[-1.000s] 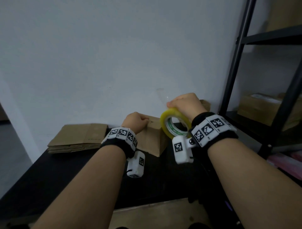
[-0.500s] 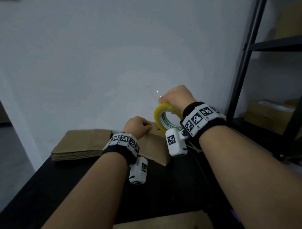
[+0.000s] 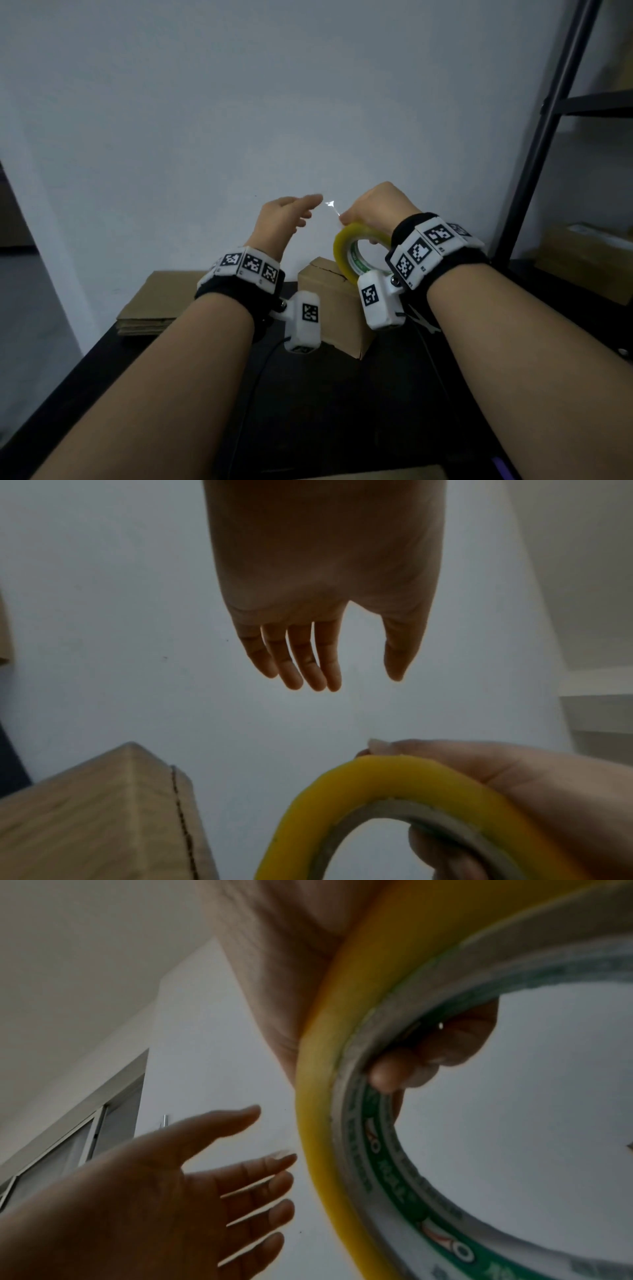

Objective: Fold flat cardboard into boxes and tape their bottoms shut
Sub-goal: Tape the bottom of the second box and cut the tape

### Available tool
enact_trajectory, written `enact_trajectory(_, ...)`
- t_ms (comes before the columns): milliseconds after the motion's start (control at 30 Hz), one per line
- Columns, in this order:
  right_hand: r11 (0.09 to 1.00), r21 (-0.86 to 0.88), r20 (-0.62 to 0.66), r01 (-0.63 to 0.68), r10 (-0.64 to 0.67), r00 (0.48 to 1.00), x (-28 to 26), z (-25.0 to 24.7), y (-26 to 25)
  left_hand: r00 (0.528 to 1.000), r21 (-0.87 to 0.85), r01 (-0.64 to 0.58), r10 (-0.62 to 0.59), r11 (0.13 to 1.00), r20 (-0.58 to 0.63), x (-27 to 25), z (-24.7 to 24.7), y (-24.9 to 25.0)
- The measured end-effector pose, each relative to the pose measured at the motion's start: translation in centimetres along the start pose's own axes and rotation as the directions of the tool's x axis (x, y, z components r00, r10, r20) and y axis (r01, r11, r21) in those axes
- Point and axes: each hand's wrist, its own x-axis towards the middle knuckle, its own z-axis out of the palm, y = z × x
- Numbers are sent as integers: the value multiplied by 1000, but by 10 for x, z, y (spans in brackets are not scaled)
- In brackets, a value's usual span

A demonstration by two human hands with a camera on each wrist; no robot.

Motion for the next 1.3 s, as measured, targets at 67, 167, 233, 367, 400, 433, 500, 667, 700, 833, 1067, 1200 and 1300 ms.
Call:
enact_trajectory(67,1000,-25,-5,2,-3,1000,-1,3,-3,1000,45,-31,31,999,-5,2,3,4)
enact_trajectory(167,996,-75,11,-43,44,999,-6,3,-11,997,82,-62,66,995,-49,3,6,3)
enact_trajectory(233,964,-267,21,13,-8,1000,-5,7,-10,995,86,-59,65,995,-73,5,6,0)
enact_trajectory(367,939,-341,30,48,-40,999,3,6,-10,996,89,-13,22,996,-90,5,7,-7)
enact_trajectory(400,965,-263,24,12,-6,1000,1,6,-9,996,100,1,8,995,-89,5,8,-9)
enact_trajectory(433,980,-197,34,-13,21,999,0,3,-7,996,107,12,-3,994,-87,4,9,-12)
enact_trajectory(500,991,-125,63,-45,53,997,-8,-3,-7,996,106,30,-20,994,-92,4,12,-17)
enact_trajectory(667,989,73,138,-127,116,984,-14,-13,9,984,125,94,-73,988,-160,3,17,-29)
enact_trajectory(700,987,110,121,-120,106,987,-14,-14,13,980,131,117,-93,985,-176,4,16,-33)
enact_trajectory(833,960,258,86,-108,88,992,-17,-15,26,960,141,207,-172,968,-222,3,10,-49)
enact_trajectory(1067,877,473,7,-85,92,996,-13,3,40,924,33,337,-324,941,-202,-2,8,-70)
enact_trajectory(1200,882,467,-17,-62,79,997,-13,9,35,900,-32,396,-395,918,-184,-3,8,-72)
enact_trajectory(1300,882,470,-22,-35,51,998,-11,10,29,890,-72,420,-426,905,-165,-4,8,-74)
